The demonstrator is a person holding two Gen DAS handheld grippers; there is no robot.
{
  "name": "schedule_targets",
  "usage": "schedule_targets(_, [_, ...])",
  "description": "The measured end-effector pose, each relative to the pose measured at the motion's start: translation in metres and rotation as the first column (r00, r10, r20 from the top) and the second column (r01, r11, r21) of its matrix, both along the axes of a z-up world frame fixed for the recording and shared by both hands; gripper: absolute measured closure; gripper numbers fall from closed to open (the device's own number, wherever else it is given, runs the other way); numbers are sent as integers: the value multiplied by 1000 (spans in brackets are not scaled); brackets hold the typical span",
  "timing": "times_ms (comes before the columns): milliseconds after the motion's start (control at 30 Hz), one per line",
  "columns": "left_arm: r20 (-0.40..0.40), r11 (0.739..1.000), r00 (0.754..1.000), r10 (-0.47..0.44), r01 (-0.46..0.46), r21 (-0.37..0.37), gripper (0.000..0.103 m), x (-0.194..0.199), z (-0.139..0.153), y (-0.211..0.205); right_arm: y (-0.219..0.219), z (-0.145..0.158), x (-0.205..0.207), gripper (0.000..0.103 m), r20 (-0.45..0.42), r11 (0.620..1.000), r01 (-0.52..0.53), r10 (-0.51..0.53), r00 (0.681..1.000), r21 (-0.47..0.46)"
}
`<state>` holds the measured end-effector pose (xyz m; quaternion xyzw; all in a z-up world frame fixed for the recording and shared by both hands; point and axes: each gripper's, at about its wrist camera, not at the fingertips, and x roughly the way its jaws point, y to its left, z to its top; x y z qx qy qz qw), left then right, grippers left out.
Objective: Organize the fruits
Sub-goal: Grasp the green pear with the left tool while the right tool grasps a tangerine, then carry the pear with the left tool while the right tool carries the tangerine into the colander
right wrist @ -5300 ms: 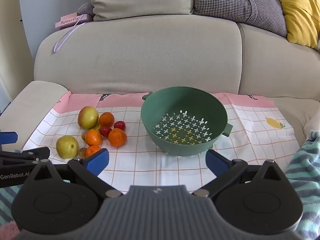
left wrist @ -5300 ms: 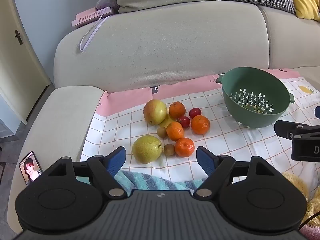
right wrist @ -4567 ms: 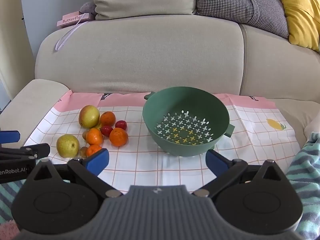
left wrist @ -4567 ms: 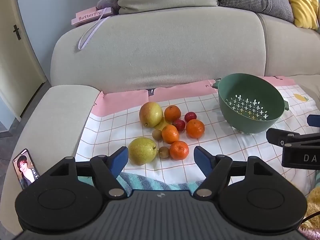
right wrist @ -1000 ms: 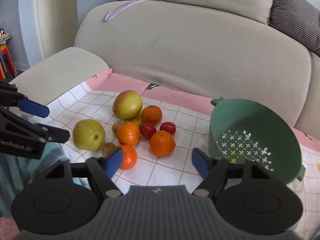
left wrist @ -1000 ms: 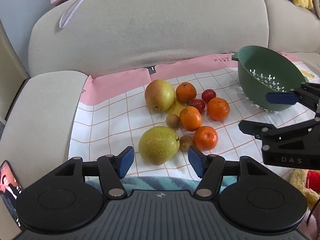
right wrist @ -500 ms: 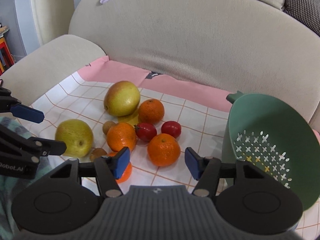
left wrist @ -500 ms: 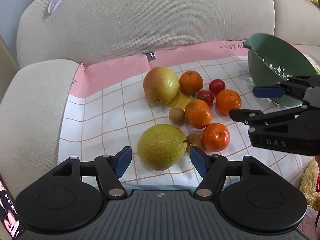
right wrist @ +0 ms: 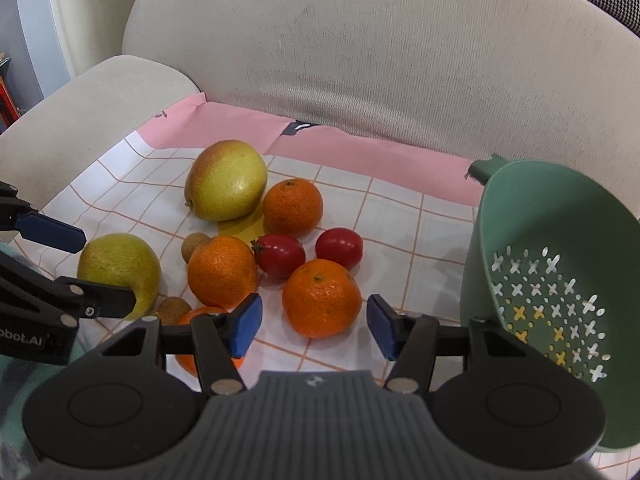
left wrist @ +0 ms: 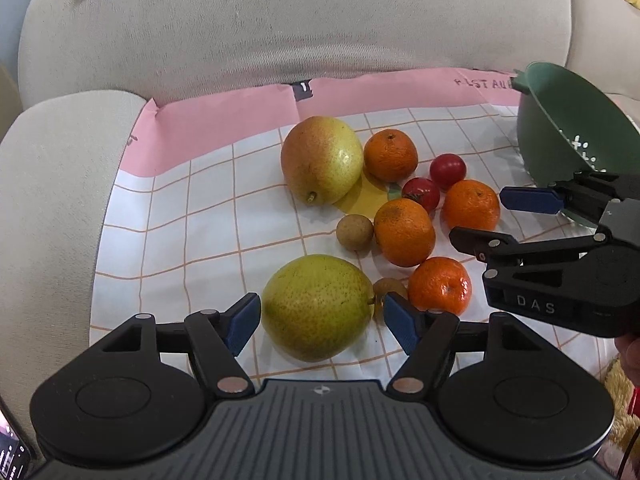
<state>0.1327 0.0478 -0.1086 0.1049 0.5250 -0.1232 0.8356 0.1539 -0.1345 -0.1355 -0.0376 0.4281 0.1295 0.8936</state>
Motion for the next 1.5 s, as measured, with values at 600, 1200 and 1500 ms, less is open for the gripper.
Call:
schedule_targets(600, [-2, 998, 998, 63, -63, -2, 25, 9, -7, 0, -2, -10, 7, 59, -32, 999, 38, -38, 999, 15])
schedule_targets(1200, [96, 992, 989, 116, -111, -62, 25, -26, 33, -1, -21, 54, -52, 60, 157, 1000, -5, 4, 988, 7])
schedule_targets(1500, [160, 991, 984, 82, -64, -115, 25, -50, 76, -27, -53, 81, -77, 60, 237, 999, 32, -30, 971, -4])
